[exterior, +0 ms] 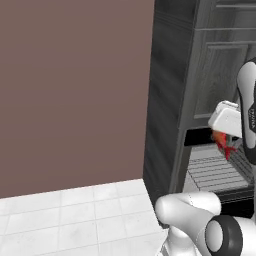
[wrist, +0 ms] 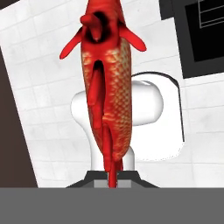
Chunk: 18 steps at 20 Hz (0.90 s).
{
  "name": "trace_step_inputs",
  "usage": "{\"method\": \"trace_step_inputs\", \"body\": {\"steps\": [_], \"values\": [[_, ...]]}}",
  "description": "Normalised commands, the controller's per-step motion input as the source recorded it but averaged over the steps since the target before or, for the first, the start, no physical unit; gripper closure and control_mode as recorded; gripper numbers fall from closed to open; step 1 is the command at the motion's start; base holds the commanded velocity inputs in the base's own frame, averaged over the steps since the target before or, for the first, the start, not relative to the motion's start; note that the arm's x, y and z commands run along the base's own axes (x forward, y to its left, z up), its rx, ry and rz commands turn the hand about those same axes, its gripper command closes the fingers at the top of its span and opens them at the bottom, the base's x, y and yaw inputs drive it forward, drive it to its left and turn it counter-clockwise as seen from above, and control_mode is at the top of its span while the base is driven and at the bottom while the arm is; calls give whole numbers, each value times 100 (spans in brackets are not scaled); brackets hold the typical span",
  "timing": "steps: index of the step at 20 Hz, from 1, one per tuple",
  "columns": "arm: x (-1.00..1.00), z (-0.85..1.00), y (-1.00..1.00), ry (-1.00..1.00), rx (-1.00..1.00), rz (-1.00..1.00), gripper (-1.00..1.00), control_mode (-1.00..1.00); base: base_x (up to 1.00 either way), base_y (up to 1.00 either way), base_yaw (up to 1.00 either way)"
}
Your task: Take the fish from the oven and place it on the plate on the counter.
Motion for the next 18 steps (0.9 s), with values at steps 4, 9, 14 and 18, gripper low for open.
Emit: {"method": "trace_step_inputs", "body": {"steps": [4, 9, 14, 18], "values": [[0, 0, 0, 0, 0, 0, 100, 100, -61, -54, 0], [0, 0, 0, 0, 0, 0, 100, 100, -50, -65, 0], [0, 0, 0, 0, 0, 0, 100, 100, 0, -100, 0], [0, 0, 0, 0, 0, 0, 100, 100, 6, -100, 0]]}}
